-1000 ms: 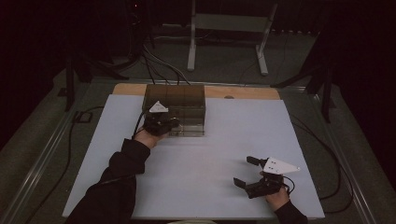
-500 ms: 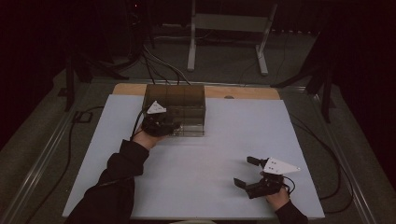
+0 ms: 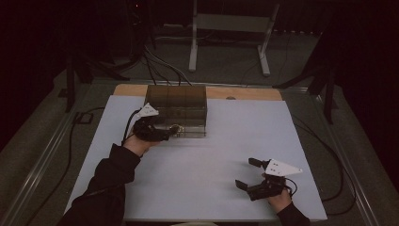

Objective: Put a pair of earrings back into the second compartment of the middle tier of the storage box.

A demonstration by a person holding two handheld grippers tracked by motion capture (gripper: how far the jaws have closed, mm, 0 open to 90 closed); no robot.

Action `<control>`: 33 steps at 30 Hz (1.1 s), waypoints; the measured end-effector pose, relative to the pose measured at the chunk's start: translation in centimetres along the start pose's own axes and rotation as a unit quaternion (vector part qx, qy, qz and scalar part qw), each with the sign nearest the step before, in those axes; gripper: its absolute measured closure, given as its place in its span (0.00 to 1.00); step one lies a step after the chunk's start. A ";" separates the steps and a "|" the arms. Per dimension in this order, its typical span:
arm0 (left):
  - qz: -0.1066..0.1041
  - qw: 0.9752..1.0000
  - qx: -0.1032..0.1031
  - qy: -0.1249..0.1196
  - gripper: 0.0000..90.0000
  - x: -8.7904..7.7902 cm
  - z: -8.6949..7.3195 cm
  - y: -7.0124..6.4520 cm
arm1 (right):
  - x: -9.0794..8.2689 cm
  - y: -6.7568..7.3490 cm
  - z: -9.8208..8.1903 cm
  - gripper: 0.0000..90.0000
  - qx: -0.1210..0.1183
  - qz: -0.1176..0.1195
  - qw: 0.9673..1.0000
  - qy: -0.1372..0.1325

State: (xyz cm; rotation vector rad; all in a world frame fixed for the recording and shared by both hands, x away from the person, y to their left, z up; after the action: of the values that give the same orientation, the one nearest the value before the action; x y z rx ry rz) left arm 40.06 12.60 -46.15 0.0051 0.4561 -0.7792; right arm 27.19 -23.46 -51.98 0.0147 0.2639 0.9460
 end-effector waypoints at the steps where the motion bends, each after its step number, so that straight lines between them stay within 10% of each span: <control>1: -0.002 1.000 -0.003 -0.002 0.25 -0.2 0.0 0.0 | 0.0 0.0 0.0 0.00 0.002 0.000 1.000 0.000; 12: -0.032 0.999 -0.025 -0.033 0.12 -3.0 -0.5 -0.1 | 0.0 -0.1 0.0 0.00 0.003 -0.002 1.000 0.001; 33: -0.051 0.998 0.016 -0.034 0.02 -6.9 -5.7 -1.5 | 0.1 -0.1 0.0 0.00 0.006 -0.002 1.000 -0.001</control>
State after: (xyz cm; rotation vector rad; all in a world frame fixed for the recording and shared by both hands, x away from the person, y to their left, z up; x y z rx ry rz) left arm 32.51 17.21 -48.32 -0.0152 0.3805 -0.8840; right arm 27.35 -23.46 -52.05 0.0258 0.2676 0.9397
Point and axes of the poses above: each handheld gripper's, and its own axes: x roughly forward along the jaws, z roughly out of its top, y roughly to its left, the point moved 4 cm from there along x, roughly forward along the jaws, and after that the axes turned 9 degrees about -y, right-handed, at the moved point
